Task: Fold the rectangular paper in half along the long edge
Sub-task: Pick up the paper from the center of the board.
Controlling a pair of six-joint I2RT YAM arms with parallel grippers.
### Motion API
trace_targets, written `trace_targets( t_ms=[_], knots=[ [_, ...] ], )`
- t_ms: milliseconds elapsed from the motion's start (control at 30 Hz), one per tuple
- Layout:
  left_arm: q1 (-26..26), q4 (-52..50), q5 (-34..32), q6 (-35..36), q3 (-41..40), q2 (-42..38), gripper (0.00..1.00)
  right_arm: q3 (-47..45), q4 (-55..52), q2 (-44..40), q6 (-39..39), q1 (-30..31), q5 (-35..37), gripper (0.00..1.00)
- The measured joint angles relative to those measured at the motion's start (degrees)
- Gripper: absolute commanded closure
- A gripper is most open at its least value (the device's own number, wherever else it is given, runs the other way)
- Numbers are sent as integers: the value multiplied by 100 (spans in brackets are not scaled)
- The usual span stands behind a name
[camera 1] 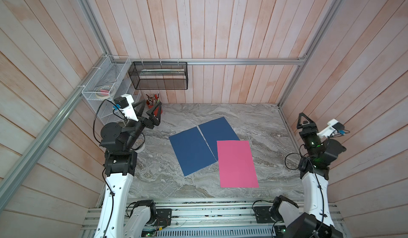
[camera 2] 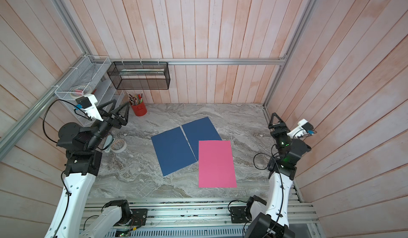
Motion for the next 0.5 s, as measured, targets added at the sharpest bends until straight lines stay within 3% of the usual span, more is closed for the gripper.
trace_targets(
  t_ms=[133,333,500],
  knots=[
    [-623,-175,-245,37,4,26,11,739,-975,332,-944,931,192,14],
    [-1965,-516,-1078,269,68,503,14,927,-2151,1300,-1644,1554,352,16],
    [-3038,-951,-2061,461,68,1169,27,802,-3005,1655,-2046,2041,564,23]
  ],
)
